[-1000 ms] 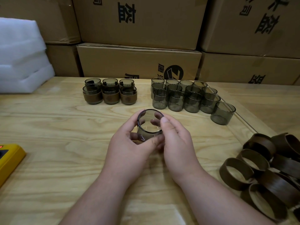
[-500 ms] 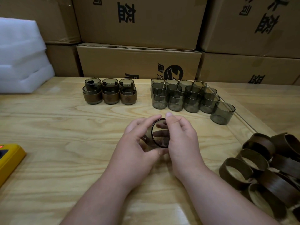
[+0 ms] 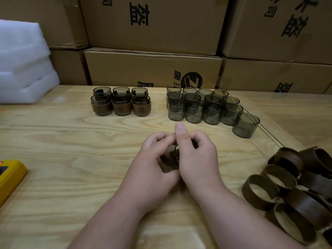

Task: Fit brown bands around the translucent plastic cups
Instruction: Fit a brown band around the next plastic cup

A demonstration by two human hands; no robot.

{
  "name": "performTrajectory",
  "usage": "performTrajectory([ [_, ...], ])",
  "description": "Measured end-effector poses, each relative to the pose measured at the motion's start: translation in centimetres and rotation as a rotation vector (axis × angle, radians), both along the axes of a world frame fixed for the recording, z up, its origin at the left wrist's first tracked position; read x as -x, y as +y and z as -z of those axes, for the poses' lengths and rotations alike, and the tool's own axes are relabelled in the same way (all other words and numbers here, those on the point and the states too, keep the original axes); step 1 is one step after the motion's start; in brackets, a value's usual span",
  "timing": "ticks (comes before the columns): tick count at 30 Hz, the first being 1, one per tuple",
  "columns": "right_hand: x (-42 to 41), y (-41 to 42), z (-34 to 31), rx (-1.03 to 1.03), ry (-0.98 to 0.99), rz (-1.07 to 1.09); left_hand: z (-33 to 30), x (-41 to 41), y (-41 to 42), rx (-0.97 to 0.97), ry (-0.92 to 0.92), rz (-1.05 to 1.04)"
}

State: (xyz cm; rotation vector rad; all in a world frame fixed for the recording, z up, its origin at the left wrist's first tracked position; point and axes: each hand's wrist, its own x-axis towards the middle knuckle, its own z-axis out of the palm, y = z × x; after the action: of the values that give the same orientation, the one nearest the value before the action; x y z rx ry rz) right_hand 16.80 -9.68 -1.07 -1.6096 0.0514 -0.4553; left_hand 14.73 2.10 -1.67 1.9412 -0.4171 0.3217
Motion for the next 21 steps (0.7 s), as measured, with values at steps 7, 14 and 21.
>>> performTrajectory([
  [7,-0.6,-0.4,0.3,-0.314,0.105,0.008,-0.2,0.1,-0.2,0.043,0.070,-0.033],
  [14,-0.5,-0.3,0.2,-0.338,0.044,-0.106,0.3,-0.7,0.2,0.131,0.190,-0.137],
  [21,-0.2,0.1,0.1,-0.159,0.084,-0.240,0.1,-1.0,0.4,0.250,0.137,-0.257],
])
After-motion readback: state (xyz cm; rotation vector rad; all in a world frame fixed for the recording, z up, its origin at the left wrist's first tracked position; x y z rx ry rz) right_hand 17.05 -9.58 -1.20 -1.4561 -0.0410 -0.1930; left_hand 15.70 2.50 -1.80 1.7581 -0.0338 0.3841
